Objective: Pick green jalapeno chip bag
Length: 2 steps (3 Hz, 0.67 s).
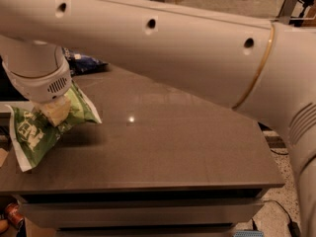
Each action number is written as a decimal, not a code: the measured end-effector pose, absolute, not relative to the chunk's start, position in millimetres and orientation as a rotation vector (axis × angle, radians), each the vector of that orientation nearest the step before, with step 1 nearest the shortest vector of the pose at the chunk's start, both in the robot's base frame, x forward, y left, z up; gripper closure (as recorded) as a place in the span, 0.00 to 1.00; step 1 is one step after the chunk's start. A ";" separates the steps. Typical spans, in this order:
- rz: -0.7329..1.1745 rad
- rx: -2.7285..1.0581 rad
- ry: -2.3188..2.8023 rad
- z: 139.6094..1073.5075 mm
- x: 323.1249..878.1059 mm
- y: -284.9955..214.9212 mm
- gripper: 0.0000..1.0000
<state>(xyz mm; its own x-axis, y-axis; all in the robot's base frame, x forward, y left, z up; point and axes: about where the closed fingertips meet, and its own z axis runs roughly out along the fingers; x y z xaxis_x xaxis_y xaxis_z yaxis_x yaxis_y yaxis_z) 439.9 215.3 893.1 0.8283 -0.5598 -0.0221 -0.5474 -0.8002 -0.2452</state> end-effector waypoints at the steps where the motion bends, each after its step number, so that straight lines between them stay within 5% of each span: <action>1: -0.110 -2.745 0.837 915.0 441.4 210.0 1.00; 2: -0.131 -2.726 0.818 931.8 439.9 208.4 1.00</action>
Offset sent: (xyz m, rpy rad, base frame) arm 0.0000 -0.0100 0.0541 0.0457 -0.0674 0.0191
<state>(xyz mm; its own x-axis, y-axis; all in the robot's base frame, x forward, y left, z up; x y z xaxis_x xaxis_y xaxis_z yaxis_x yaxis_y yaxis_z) 439.9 208.4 931.8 0.8345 -0.5509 0.0034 -0.5243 -0.7961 -0.3021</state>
